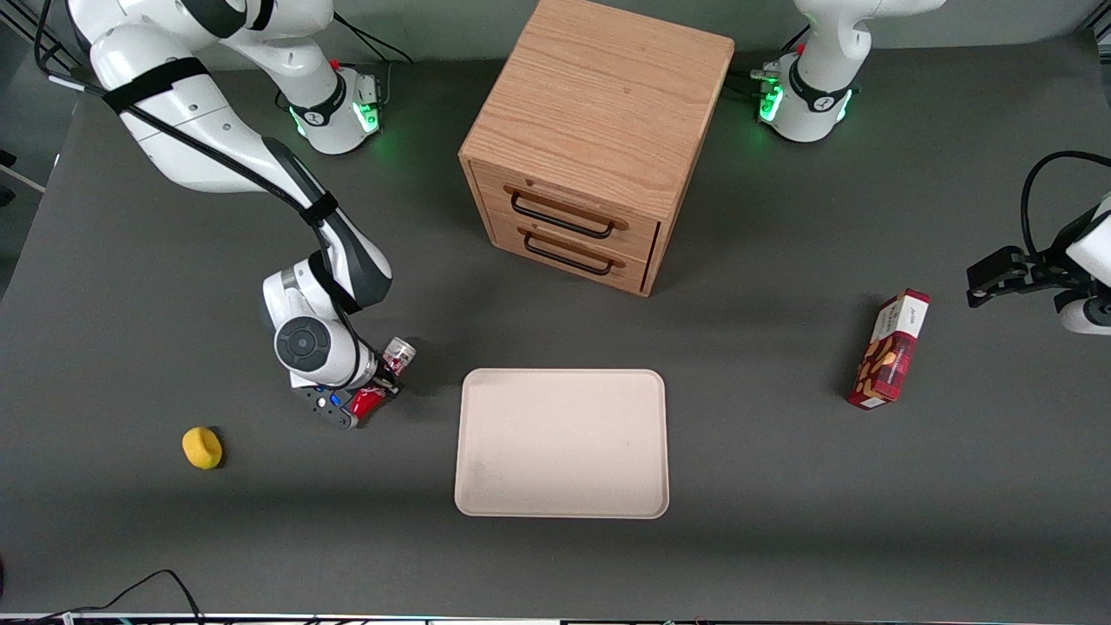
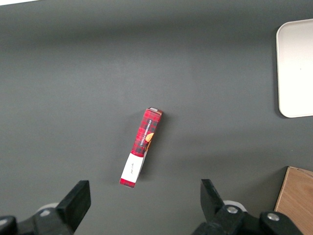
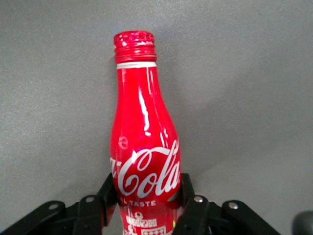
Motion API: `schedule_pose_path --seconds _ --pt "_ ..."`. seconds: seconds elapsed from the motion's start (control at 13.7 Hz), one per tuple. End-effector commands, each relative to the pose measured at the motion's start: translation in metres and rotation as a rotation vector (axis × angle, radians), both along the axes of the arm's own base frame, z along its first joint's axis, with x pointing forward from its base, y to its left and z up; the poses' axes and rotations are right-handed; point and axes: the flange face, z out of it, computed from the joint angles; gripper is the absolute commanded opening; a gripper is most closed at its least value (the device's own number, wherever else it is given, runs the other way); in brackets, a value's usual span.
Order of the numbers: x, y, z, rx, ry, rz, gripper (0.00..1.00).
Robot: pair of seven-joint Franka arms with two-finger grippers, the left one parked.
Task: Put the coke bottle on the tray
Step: 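Close the right gripper around the bottle's body, then lift the bottle and turn it upright with the right gripper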
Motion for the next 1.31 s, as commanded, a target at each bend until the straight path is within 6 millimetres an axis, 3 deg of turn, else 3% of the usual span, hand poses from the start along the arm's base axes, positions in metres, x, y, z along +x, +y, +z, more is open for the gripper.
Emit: schedule_pose_path --seconds 0.0,0.36,1.02,1.09,1.24 --pt "-0.001 -0.002 0.023 -0.039 -0.018 -0.002 0.0" --pt "-0.008 -0.008 0.118 -0.031 0.022 0.064 0.0" --pt "-0.003 -0.034 0.318 0.081 0.072 0.163 0.0" --pt "-0.001 -0.035 0.329 0.091 0.074 0.163 0.0" --pt "0.003 -0.033 0.327 0.09 0.074 0.17 0.0"
